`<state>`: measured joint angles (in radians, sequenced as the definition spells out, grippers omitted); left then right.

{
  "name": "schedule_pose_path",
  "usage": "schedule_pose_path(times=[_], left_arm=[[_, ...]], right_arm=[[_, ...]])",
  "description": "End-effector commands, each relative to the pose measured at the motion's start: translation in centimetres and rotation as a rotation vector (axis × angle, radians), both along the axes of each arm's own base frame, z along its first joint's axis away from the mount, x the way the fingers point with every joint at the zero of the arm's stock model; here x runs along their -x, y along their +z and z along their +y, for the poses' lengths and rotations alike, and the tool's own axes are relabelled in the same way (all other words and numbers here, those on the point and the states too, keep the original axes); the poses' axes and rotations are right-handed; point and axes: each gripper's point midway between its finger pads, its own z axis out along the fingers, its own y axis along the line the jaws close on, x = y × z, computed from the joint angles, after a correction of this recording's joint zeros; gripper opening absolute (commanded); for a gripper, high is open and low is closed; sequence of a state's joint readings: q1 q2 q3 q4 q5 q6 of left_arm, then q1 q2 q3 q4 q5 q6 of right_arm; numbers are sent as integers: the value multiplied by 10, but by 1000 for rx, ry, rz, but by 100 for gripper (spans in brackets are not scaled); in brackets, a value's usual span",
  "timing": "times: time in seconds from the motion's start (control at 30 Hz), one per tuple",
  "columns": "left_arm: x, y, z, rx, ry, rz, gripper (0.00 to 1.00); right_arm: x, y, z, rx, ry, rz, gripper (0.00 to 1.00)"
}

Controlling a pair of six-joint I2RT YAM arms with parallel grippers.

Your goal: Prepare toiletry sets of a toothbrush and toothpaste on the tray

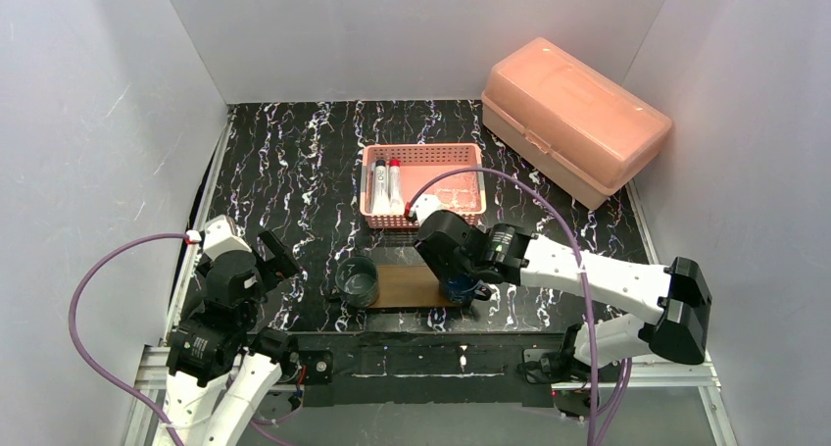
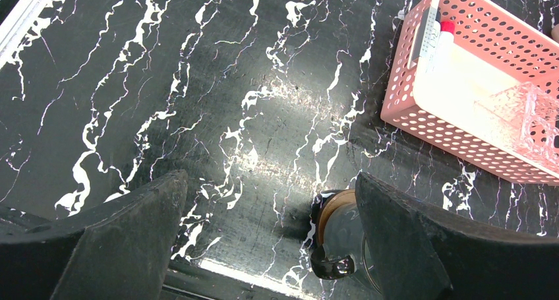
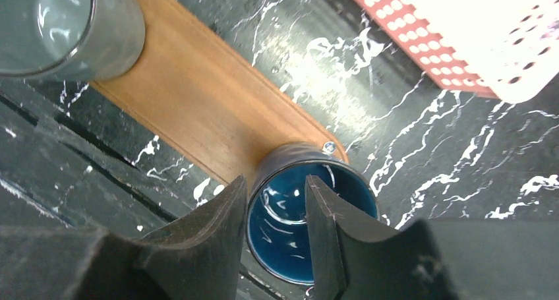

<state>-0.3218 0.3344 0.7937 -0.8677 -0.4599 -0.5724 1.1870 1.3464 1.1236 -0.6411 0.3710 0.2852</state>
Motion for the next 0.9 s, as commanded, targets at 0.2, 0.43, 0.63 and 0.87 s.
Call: schedule_pose_path(times=[0.2, 0.43, 0.63, 0.87], left_arm=[[-1, 0, 2, -10, 9, 5, 99], [-1, 1, 3, -12, 11, 1, 99], [0, 2, 3, -10, 9, -4, 99], [0, 3, 3, -7, 8, -16, 99]], right_arm=[[-44, 52, 1, -2, -108, -174, 46], [-84, 50, 0, -14, -238, -158, 45], [-118, 42, -8, -63, -349, -128, 46], [-149, 35, -20, -94, -489, -141, 49]])
